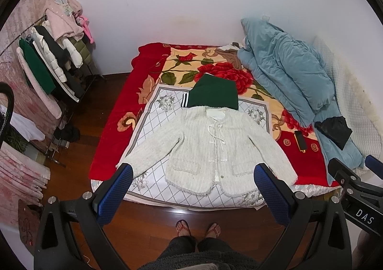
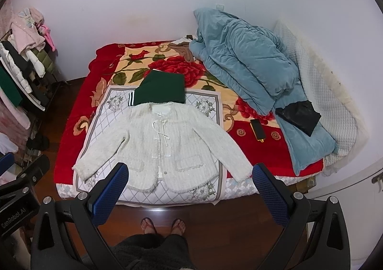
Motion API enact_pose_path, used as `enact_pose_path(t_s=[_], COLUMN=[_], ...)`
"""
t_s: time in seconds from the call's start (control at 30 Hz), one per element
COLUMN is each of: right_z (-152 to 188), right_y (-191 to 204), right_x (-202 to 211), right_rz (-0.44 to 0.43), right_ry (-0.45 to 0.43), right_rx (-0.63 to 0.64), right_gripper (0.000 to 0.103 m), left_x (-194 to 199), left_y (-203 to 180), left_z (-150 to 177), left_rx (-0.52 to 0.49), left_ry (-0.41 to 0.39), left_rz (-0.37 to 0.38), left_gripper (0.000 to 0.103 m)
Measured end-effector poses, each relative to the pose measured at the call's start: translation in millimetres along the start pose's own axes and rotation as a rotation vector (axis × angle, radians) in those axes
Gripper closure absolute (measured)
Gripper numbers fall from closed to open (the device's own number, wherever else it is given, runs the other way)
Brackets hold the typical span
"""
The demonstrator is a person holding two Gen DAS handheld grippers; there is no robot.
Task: Fold large clothes
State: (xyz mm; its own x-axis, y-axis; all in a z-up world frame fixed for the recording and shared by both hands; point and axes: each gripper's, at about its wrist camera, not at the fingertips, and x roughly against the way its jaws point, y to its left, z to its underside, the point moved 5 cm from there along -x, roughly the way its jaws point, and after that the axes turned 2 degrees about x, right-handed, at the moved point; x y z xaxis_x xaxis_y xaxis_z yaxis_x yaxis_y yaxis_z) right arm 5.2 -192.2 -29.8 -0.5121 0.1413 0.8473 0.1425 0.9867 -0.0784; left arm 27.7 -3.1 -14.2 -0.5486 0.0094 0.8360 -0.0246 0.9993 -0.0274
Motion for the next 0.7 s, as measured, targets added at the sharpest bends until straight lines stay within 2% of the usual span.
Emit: enact_pose_path(t_s=[0.7], right_z=[-3.6], right_y=[6.2], right_x=[10.0], right_rz=[0.002], right_ry=[-0.015], right_rx=[0.001], right_gripper=[0.000], left_x=[2.0], left_y=[-8.0], left_z=[-1.0], left_rx=[-0.001], left_ry=[-0.007], left_rz=[0.001], left_gripper=[0.000])
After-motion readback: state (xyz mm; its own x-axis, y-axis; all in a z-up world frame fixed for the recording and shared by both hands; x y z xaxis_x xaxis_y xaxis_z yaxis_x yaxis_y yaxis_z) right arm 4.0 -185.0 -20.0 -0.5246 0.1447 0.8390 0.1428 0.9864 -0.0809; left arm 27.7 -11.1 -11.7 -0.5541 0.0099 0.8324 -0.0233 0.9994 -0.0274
